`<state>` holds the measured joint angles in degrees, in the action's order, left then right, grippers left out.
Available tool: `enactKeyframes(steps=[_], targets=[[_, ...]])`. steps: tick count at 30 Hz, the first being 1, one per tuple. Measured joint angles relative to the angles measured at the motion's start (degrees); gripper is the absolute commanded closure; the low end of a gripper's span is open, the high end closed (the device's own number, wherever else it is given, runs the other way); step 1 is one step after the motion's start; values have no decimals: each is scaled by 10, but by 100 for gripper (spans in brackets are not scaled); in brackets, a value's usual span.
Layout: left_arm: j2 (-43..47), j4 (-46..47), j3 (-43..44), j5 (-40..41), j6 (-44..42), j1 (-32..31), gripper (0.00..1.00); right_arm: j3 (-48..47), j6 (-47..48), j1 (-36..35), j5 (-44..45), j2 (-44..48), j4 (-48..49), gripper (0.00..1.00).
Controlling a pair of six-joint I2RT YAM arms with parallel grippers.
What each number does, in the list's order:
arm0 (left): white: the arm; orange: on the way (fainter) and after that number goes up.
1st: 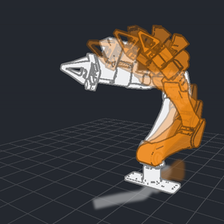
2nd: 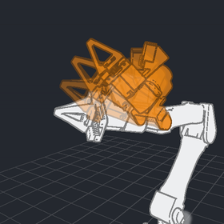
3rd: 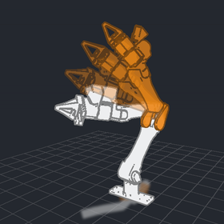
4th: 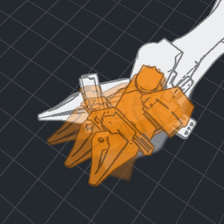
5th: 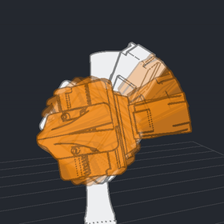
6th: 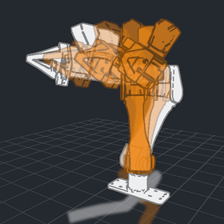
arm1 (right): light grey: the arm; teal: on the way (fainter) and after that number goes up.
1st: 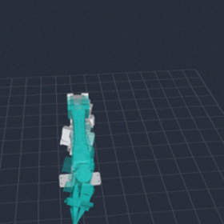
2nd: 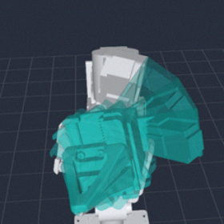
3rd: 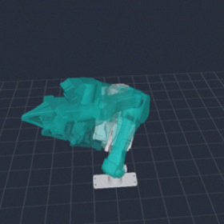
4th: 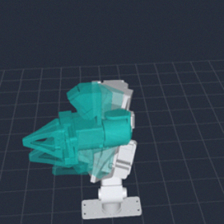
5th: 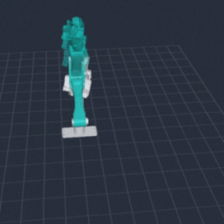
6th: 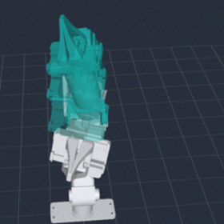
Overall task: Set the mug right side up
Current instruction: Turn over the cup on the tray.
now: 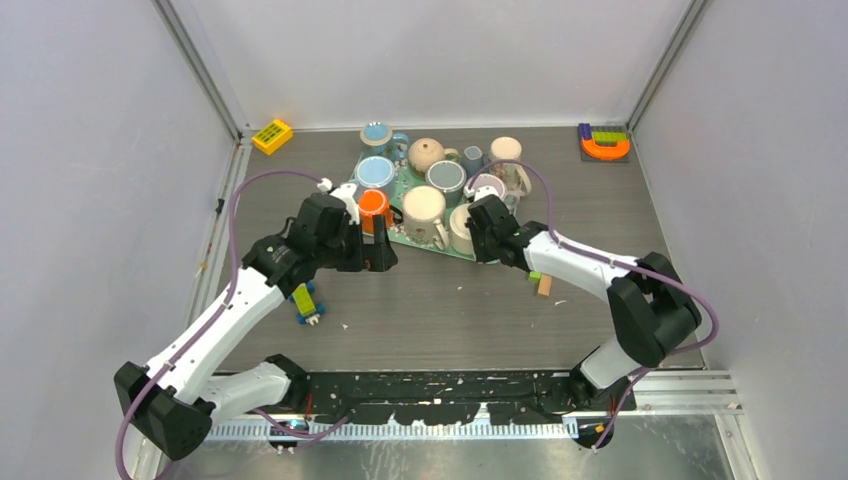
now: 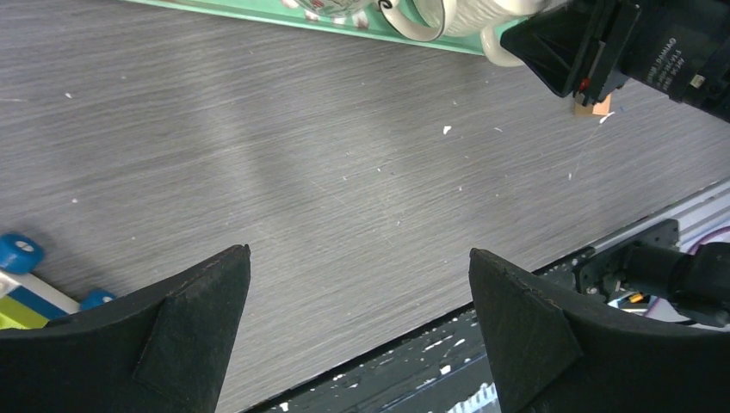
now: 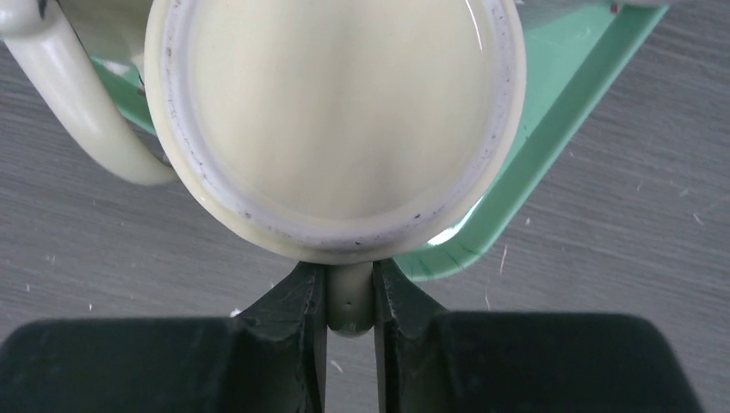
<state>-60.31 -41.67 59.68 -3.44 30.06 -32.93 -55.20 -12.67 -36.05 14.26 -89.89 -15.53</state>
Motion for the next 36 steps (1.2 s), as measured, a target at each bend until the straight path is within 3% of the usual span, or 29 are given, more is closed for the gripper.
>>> enactKeyframes(steps=[17, 24, 29, 36], targets=[[9, 83, -64, -56, 106, 0, 2, 26, -71, 9, -2, 172, -119, 99], [18, 138, -82, -96, 158, 7, 5, -9, -117, 9, -39, 222, -169, 99], [17, 203, -100, -139, 205, 26, 10, -44, -186, 9, -92, 225, -139, 99], [0, 321, -124, -198, 293, 56, 22, -50, -301, 0, -156, 202, -25, 99]])
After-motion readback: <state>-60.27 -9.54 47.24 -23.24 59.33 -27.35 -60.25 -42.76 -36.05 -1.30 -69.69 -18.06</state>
